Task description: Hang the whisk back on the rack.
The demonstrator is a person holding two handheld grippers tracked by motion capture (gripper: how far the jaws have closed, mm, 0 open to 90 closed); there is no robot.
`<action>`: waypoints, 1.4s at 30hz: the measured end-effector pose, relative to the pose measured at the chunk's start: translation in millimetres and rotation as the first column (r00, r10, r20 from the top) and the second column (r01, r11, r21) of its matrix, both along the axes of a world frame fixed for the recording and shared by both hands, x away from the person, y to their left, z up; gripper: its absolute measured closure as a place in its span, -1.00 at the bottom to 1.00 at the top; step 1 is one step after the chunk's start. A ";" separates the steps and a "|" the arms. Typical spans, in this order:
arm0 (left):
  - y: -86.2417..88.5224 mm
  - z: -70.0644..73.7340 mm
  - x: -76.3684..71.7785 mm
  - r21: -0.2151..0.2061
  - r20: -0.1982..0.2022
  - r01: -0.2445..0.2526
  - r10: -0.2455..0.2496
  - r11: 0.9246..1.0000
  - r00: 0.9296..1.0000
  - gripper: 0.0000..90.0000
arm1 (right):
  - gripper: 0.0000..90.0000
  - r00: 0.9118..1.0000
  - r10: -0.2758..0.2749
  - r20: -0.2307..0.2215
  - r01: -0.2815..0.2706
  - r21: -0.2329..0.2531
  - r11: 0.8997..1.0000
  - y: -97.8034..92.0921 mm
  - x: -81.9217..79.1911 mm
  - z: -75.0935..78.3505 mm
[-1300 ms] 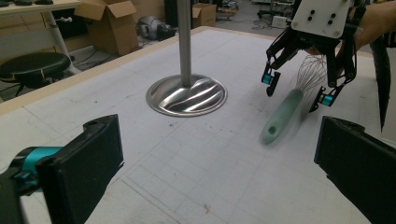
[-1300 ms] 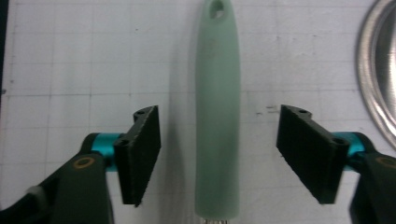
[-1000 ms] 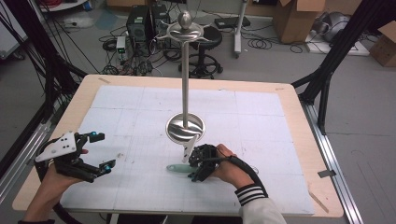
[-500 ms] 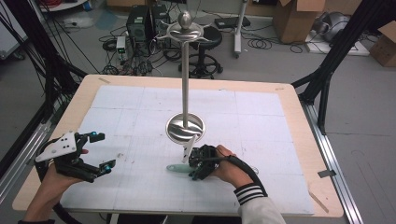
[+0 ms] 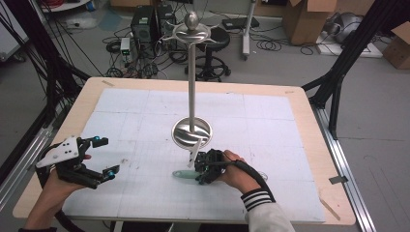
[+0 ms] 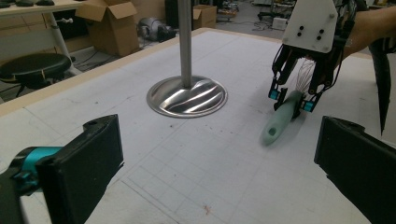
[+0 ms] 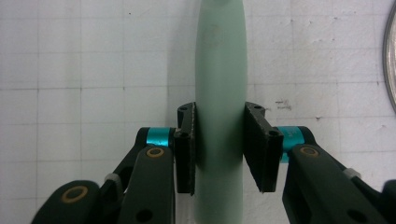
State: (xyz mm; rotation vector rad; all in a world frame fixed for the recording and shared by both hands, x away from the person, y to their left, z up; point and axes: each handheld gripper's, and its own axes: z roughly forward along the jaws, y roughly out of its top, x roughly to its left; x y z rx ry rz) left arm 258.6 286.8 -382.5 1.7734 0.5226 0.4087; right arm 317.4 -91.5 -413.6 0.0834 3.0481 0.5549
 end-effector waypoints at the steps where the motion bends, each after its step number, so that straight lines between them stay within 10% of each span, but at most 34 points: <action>1: -0.1 0.0 -0.1 0.001 0.000 0.000 0.000 1.000 1.000 -0.96 | 0.51 1.000 -0.015 -0.009 0.015 -0.004 1.000 0.1 -0.3 0.2; 19: 0.5 -2.1 0.8 0.004 -0.009 -0.008 0.008 1.000 1.000 -0.96 | 0.51 1.000 -0.016 -0.010 0.017 0.097 0.995 -15.1 -1.2 19.9; 42: -1.9 -5.8 1.6 0.021 -0.021 -0.013 0.013 1.000 1.000 -0.96 | 0.52 0.995 -0.095 0.031 0.076 0.386 0.920 -70.8 -3.1 68.2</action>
